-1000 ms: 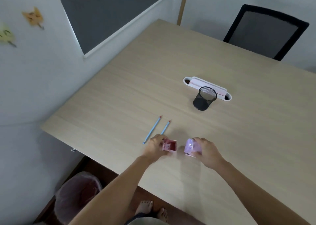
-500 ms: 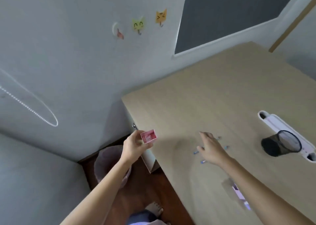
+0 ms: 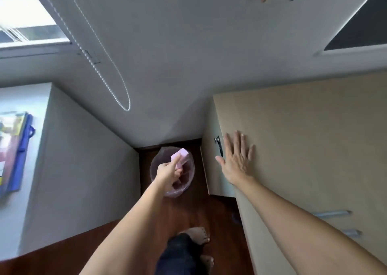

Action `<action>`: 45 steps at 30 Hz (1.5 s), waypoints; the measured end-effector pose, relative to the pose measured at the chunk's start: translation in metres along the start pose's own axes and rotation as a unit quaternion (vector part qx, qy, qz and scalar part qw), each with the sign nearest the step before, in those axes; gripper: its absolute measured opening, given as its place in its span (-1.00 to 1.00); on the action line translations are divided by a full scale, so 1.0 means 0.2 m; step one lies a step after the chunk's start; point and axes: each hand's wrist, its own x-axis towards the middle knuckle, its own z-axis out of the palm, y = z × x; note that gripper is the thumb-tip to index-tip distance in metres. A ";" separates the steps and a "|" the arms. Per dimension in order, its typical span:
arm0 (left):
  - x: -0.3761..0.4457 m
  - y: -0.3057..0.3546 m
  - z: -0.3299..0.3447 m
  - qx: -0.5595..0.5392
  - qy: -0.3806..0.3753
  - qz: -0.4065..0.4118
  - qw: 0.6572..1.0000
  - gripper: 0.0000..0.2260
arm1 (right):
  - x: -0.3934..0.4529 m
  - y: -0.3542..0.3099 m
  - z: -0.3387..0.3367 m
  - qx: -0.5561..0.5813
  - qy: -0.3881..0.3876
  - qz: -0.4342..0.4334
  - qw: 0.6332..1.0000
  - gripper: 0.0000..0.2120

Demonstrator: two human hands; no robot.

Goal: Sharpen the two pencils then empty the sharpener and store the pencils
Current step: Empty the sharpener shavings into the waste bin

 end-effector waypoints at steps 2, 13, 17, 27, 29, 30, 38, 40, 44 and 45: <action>0.10 0.05 -0.03 -0.099 -0.021 -0.112 0.988 -0.64 | -0.01 0.02 0.04 -0.027 0.036 0.002 0.999 -0.23; 0.42 0.22 -0.09 -0.133 -0.009 -0.295 0.946 -0.59 | -0.01 0.05 0.06 -0.037 0.096 -0.003 0.995 -0.24; 0.42 0.23 -0.07 -0.160 0.003 -0.286 0.945 -0.64 | -0.01 0.04 0.07 -0.033 0.104 -0.004 0.994 -0.25; 0.46 0.16 0.01 -0.272 0.017 -0.272 0.923 -0.75 | -0.02 0.04 0.07 -0.025 0.102 -0.007 0.994 -0.24; 0.46 0.17 0.00 -0.293 -0.036 -0.251 0.922 -0.77 | -0.02 0.04 0.07 -0.026 0.106 -0.007 0.994 -0.24; 0.45 0.16 0.01 -0.305 -0.056 -0.248 0.918 -0.74 | -0.02 0.04 0.06 -0.028 0.101 -0.005 0.994 -0.24; 0.42 0.08 -0.02 -0.326 -0.019 -0.262 0.908 -0.72 | -0.01 0.03 0.07 -0.034 0.103 -0.008 0.994 -0.23; 0.43 0.09 -0.04 -0.301 -0.029 -0.254 0.919 -0.73 | -0.02 0.04 0.07 -0.030 0.100 -0.013 0.994 -0.24; 0.39 0.11 -0.01 -0.270 -0.066 -0.265 0.923 -0.71 | -0.02 0.04 0.07 -0.031 0.097 -0.007 0.995 -0.23; 0.38 0.11 -0.02 -0.254 -0.057 -0.266 0.928 -0.72 | -0.02 0.04 0.07 -0.029 0.096 -0.008 0.995 -0.23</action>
